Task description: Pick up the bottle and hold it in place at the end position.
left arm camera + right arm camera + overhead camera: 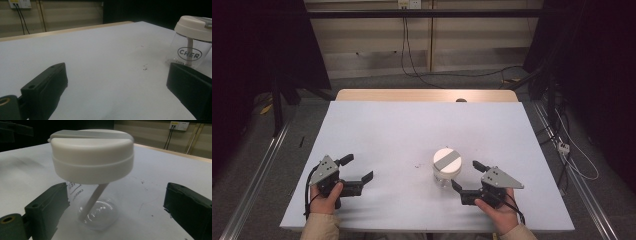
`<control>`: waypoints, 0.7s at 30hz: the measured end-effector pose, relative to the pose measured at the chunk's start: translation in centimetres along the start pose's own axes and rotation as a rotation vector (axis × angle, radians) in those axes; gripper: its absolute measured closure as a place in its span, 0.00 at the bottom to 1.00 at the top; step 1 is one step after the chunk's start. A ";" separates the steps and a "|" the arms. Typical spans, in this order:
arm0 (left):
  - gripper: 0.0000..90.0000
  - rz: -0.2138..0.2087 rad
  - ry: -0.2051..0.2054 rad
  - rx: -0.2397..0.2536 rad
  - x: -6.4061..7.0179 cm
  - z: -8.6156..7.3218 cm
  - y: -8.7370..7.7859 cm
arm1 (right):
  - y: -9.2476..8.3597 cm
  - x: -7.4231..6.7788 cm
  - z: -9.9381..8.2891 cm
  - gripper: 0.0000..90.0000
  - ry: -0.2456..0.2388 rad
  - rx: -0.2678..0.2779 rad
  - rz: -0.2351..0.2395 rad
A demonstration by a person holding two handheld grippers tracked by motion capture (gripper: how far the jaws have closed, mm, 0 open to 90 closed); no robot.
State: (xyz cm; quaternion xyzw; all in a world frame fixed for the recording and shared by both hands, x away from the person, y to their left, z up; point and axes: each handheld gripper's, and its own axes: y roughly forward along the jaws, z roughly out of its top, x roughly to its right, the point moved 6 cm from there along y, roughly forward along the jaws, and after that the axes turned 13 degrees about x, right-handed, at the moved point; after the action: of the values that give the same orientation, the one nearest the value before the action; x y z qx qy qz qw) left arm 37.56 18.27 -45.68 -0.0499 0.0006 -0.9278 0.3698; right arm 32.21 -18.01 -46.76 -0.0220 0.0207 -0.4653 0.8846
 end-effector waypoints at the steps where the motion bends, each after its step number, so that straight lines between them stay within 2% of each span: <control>1: 0.03 0.000 0.001 -0.003 0.0 0.0 0.0 | 0.2 -0.2 0.0 0.06 -0.001 -0.001 0.006; 3: 0.03 -0.007 0.011 -0.010 0.0 -0.1 0.0 | 0.5 -0.5 -0.1 0.06 -0.001 -0.010 0.011; 10: 0.03 -0.009 0.005 -0.011 0.0 -0.1 0.0 | 1.7 -1.3 -0.5 0.06 0.009 -0.026 0.018; 21: 0.03 -0.012 0.004 -0.014 0.1 -0.2 0.0 | 3.4 -1.6 -0.7 0.06 0.030 -0.046 -0.005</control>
State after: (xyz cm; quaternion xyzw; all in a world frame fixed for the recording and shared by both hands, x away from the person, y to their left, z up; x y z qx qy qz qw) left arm 37.47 18.14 -45.82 -0.0507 0.0077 -0.9301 0.3637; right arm 34.04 -14.77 -47.61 -0.0354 0.0447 -0.4672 0.8823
